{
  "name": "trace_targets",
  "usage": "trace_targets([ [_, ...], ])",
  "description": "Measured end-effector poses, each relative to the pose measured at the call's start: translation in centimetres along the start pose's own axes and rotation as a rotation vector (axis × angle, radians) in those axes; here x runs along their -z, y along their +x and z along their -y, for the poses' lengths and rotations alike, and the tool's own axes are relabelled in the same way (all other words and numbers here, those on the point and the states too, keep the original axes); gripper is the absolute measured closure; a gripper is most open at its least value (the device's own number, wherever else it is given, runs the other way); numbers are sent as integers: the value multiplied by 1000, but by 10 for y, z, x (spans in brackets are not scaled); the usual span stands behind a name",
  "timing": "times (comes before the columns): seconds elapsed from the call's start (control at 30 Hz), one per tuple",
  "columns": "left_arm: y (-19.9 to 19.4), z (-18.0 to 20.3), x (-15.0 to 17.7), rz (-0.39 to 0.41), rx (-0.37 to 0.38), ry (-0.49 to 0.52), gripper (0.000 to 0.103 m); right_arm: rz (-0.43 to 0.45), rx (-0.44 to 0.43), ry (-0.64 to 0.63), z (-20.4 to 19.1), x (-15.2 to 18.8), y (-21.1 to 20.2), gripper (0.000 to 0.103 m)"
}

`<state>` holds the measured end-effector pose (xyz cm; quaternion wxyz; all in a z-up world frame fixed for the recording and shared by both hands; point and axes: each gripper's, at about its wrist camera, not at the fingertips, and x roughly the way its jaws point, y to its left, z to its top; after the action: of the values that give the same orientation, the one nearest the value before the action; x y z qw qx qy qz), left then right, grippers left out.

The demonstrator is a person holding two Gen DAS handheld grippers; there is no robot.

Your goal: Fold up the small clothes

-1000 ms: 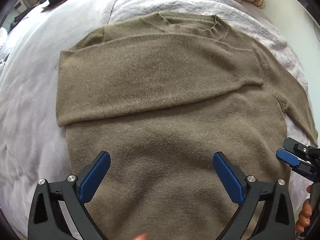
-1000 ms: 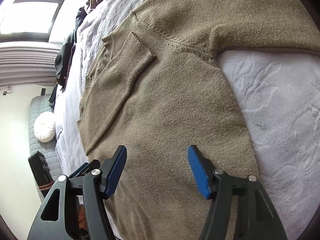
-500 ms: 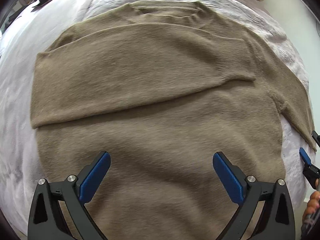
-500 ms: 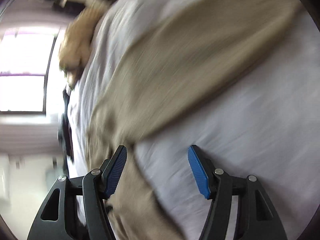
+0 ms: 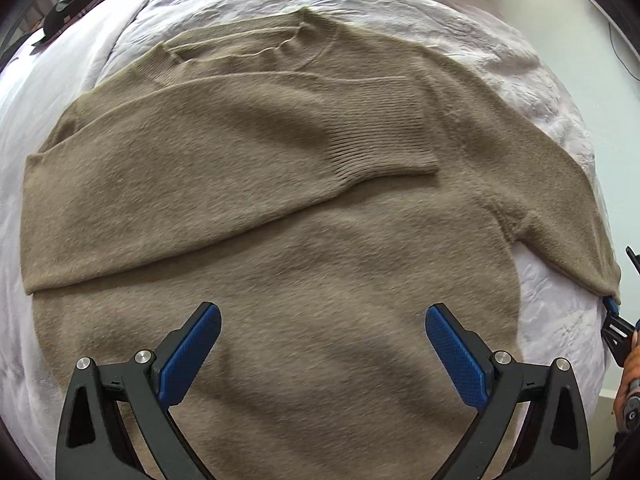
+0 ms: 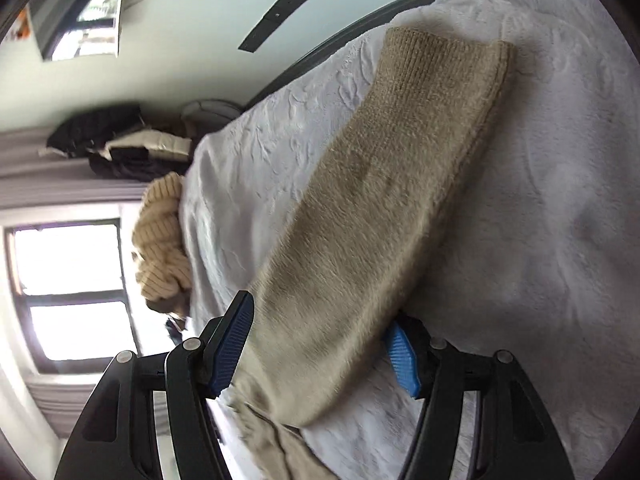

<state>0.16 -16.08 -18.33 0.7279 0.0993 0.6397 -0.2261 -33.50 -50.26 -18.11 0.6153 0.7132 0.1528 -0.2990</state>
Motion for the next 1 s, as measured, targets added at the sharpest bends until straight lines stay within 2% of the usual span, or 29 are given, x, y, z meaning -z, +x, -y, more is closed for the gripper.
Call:
trace_targets([
  [0.03,0,1,-1,1,2,0,0,-1,-11,12,2,-3,-1,38],
  [0.1,1,7,-6,7,0,3,0,-7,-46,40,6,-5,1,59],
  [0.17,1,11,-9,15,-2,10,0,-18,-95,88,14,-8,3,92],
  [0.2,0,11,-11,21,-5,13,0,-21,-121,108,17,-8,4,95],
  [0.27,-3,6,-14,31,-9,18,0,-21,-167,128,16,-6,6,95],
  [0.4,-7,-9,-19,50,-19,18,0,-47,-251,90,-1,2,10,95],
  [0.63,-20,-43,-20,95,-36,-11,0,-171,-338,-116,-76,35,37,95],
  [0.73,-26,-61,-23,123,-48,-30,0,-257,-340,-262,-121,69,61,95],
  [0.83,-36,-90,-13,139,-55,-55,0,-344,-335,-402,-157,113,87,95],
  [0.9,-39,-106,-12,151,-57,-72,0,-426,-324,-516,-184,156,114,95],
  [1.0,-44,-130,-9,176,-61,-83,0,-525,-299,-651,-203,213,143,95],
])
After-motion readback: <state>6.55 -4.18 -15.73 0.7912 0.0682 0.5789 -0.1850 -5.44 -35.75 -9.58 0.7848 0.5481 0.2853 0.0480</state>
